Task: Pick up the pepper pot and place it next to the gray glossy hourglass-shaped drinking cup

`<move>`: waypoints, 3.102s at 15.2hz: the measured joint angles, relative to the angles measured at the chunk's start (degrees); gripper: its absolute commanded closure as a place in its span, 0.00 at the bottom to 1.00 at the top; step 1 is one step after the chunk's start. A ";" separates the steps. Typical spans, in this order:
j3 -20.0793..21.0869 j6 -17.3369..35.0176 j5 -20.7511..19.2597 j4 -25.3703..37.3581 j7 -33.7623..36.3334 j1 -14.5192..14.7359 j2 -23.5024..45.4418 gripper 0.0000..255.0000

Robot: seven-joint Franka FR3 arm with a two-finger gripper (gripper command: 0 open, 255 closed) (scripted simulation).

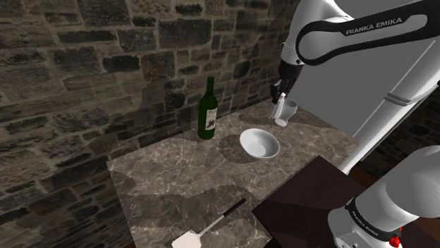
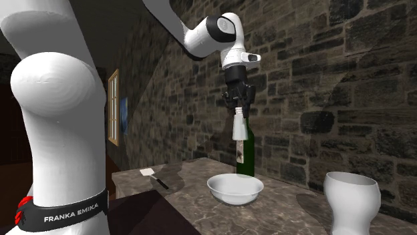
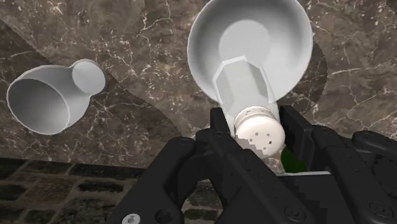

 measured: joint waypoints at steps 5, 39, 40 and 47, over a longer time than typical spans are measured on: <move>-3.11 0.27 -1.63 8.07 -4.62 -2.62 7.92 1.00; -10.30 -9.05 0.49 69.48 -23.56 -13.25 58.36 1.00; -10.29 -8.52 0.49 69.22 -23.51 -13.24 58.62 1.00; -10.31 -3.82 0.38 65.80 -23.10 -13.21 59.91 1.00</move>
